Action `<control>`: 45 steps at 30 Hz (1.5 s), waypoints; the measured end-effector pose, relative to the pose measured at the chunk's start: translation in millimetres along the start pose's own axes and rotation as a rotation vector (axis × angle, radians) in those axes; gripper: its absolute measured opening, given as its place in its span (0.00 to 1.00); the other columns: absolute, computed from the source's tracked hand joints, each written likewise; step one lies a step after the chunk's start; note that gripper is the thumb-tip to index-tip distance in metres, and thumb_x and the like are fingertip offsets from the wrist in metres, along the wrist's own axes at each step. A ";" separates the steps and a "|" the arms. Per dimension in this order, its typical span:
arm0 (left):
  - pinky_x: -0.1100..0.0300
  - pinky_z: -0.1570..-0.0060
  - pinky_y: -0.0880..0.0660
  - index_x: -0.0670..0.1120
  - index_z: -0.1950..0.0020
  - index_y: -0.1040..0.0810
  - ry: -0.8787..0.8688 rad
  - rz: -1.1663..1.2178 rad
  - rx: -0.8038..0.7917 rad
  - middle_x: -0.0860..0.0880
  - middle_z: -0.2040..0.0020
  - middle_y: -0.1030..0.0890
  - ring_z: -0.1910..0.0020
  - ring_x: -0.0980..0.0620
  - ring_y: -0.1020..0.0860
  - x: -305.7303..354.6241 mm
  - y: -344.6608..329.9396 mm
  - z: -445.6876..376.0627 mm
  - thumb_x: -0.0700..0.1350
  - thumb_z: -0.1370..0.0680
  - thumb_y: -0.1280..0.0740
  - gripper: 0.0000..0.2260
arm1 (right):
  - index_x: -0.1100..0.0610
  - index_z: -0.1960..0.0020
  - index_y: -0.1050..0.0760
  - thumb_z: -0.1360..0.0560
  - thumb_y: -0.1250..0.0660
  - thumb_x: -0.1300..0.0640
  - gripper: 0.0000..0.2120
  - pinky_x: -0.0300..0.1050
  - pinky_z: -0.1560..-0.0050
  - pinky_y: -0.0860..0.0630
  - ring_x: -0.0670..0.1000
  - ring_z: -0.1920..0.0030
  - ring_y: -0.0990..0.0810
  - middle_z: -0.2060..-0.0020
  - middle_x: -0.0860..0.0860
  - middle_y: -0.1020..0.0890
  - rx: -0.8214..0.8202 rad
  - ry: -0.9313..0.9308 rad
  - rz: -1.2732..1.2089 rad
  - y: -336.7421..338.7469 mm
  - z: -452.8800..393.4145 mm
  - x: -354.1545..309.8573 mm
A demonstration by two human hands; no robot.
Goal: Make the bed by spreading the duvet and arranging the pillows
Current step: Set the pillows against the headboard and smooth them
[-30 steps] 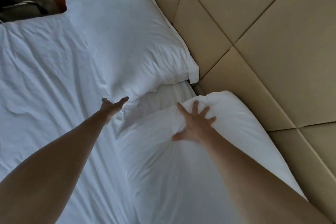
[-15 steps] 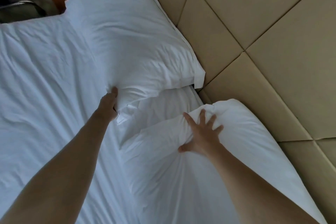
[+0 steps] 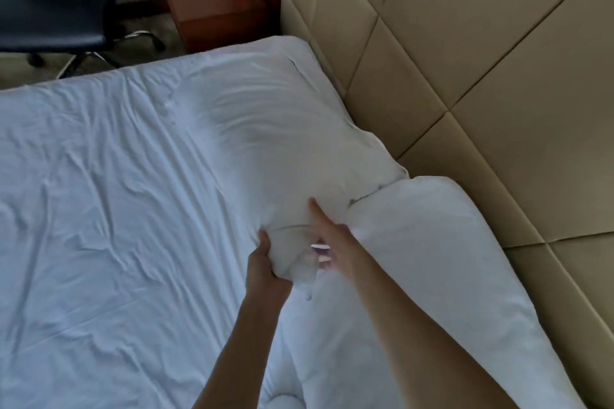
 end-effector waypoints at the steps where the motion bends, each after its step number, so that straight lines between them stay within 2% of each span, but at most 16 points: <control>1: 0.41 0.38 0.29 0.37 0.36 0.23 0.009 0.023 -0.016 0.36 0.42 0.19 0.46 0.39 0.20 -13.8 -0.1 10.7 0.56 0.18 0.44 0.24 | 0.58 0.43 0.22 0.40 0.26 0.29 0.39 0.49 0.48 0.19 0.54 0.49 0.17 0.48 0.53 0.16 -0.048 -0.055 -0.097 -18.8 11.4 7.5; 3: 0.44 0.36 0.29 0.38 0.34 0.26 -0.034 0.021 0.007 0.37 0.40 0.20 0.41 0.40 0.21 -21.9 3.9 30.2 0.54 0.17 0.44 0.22 | 0.59 0.42 0.26 0.43 0.23 0.31 0.41 0.48 0.44 0.21 0.54 0.49 0.18 0.48 0.52 0.18 0.017 -0.040 -0.177 -31.5 26.6 17.3; 7: 0.47 0.38 0.26 0.39 0.34 0.26 -0.103 -0.225 -0.066 0.38 0.39 0.20 0.39 0.42 0.21 -6.5 8.7 52.1 0.50 0.16 0.45 0.18 | 0.62 0.44 0.26 0.32 0.24 0.44 0.27 0.49 0.47 0.22 0.55 0.57 0.19 0.60 0.53 0.20 0.073 0.044 -0.206 -18.1 53.1 7.6; 10: 0.46 0.40 0.25 0.44 0.37 0.24 -0.085 -0.319 -0.047 0.43 0.40 0.21 0.40 0.43 0.22 14.6 3.9 57.4 0.53 0.21 0.35 0.18 | 0.62 0.52 0.24 0.28 0.27 0.49 0.16 0.48 0.51 0.22 0.53 0.63 0.21 0.65 0.52 0.21 0.073 0.168 -0.110 -1.7 78.4 -19.8; 12: 0.44 0.38 0.27 0.46 0.38 0.25 -0.074 -0.173 0.023 0.44 0.41 0.22 0.39 0.42 0.23 39.8 6.8 55.9 0.58 0.26 0.30 0.23 | 0.58 0.56 0.26 0.26 0.28 0.52 0.12 0.46 0.54 0.25 0.50 0.65 0.23 0.64 0.50 0.22 0.044 0.253 -0.054 9.9 103.1 -42.3; 15: 0.39 0.37 0.29 0.45 0.40 0.26 -0.105 0.000 0.129 0.41 0.38 0.25 0.40 0.39 0.24 83.5 9.3 53.4 0.60 0.28 0.28 0.25 | 0.55 0.50 0.27 0.26 0.27 0.52 0.11 0.42 0.59 0.24 0.48 0.62 0.21 0.59 0.50 0.19 -0.018 0.418 0.055 32.0 141.7 -69.6; 18: 0.38 0.41 0.28 0.48 0.39 0.22 -0.076 -0.037 0.163 0.43 0.38 0.20 0.41 0.40 0.23 98.4 4.3 53.5 0.64 0.28 0.32 0.25 | 0.50 0.53 0.24 0.26 0.27 0.56 0.06 0.43 0.57 0.20 0.48 0.56 0.16 0.56 0.47 0.16 -0.097 0.560 0.095 55.9 178.3 -85.3; 20: 0.38 0.45 0.26 0.52 0.37 0.22 -0.050 -0.072 0.197 0.45 0.39 0.20 0.41 0.41 0.22 95.7 8.2 53.9 0.66 0.29 0.32 0.27 | 0.48 0.55 0.23 0.26 0.27 0.58 0.07 0.39 0.57 0.21 0.41 0.60 0.17 0.58 0.43 0.16 -0.128 0.637 0.132 72.8 202.3 -89.4; 22: 0.39 0.42 0.26 0.53 0.38 0.22 -0.018 -0.132 0.218 0.45 0.40 0.19 0.42 0.41 0.22 78.8 7.8 59.7 0.66 0.30 0.31 0.26 | 0.46 0.54 0.25 0.26 0.27 0.57 0.09 0.32 0.60 0.24 0.35 0.62 0.19 0.59 0.39 0.18 -0.143 0.704 0.197 88.1 223.9 -89.4; 25: 0.43 0.42 0.28 0.50 0.40 0.21 -0.060 -0.160 0.156 0.45 0.41 0.19 0.49 0.42 0.22 52.6 -7.7 68.7 0.60 0.23 0.35 0.18 | 0.45 0.48 0.24 0.26 0.26 0.57 0.12 0.29 0.54 0.24 0.34 0.55 0.19 0.55 0.38 0.17 -0.142 0.765 0.267 111.8 248.4 -83.2; 28: 0.41 0.45 0.24 0.50 0.30 0.26 -0.133 -0.210 0.035 0.46 0.35 0.22 0.46 0.43 0.22 41.8 -37.4 74.4 0.58 0.20 0.39 0.21 | 0.51 0.40 0.24 0.27 0.26 0.55 0.17 0.44 0.43 0.22 0.44 0.47 0.18 0.48 0.45 0.16 -0.081 0.797 0.240 146.0 267.8 -72.0; 31: 0.42 0.45 0.26 0.47 0.38 0.22 -0.208 -0.246 -0.052 0.45 0.40 0.20 0.47 0.43 0.21 39.7 -66.3 92.2 0.54 0.18 0.39 0.15 | 0.53 0.37 0.25 0.27 0.25 0.52 0.20 0.47 0.41 0.22 0.46 0.45 0.18 0.46 0.46 0.16 -0.019 0.824 0.222 178.5 288.9 -54.9; 33: 0.43 0.48 0.25 0.47 0.35 0.23 -0.254 -0.278 -0.083 0.43 0.40 0.19 0.44 0.41 0.21 38.1 -80.5 110.4 0.54 0.20 0.36 0.17 | 0.50 0.41 0.26 0.27 0.26 0.52 0.17 0.39 0.45 0.23 0.44 0.46 0.19 0.48 0.44 0.17 0.018 0.871 0.225 194.9 310.0 -43.1; 37: 0.43 0.49 0.21 0.49 0.34 0.23 -0.388 -0.373 -0.095 0.46 0.42 0.17 0.43 0.41 0.19 35.3 -107.6 157.5 0.54 0.21 0.34 0.17 | 0.44 0.55 0.30 0.26 0.26 0.54 0.13 0.23 0.58 0.28 0.28 0.59 0.23 0.57 0.36 0.22 0.097 1.026 0.223 222.9 365.5 -25.3; 41: 0.50 0.56 0.18 0.48 0.35 0.23 -0.484 -0.414 -0.169 0.47 0.44 0.16 0.45 0.44 0.18 11.3 -151.1 214.2 0.51 0.19 0.36 0.14 | 0.47 0.58 0.27 0.27 0.25 0.53 0.10 0.26 0.60 0.26 0.30 0.61 0.21 0.62 0.40 0.19 0.166 1.155 0.152 258.5 423.5 -3.3; 45: 0.52 0.53 0.18 0.46 0.45 0.21 -0.511 -0.461 -0.279 0.48 0.54 0.14 0.53 0.48 0.16 -48.6 -185.6 271.2 0.48 0.18 0.38 0.09 | 0.51 0.63 0.26 0.29 0.23 0.53 0.11 0.28 0.64 0.25 0.33 0.67 0.21 0.65 0.50 0.18 0.242 1.198 0.071 308.1 471.4 42.6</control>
Point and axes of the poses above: each hand's wrist, its own z-axis away from the middle knuckle, its own y-axis out of the back of the hand, x = y × z, the point moved 8 cm from there along -z, towards the middle knuckle
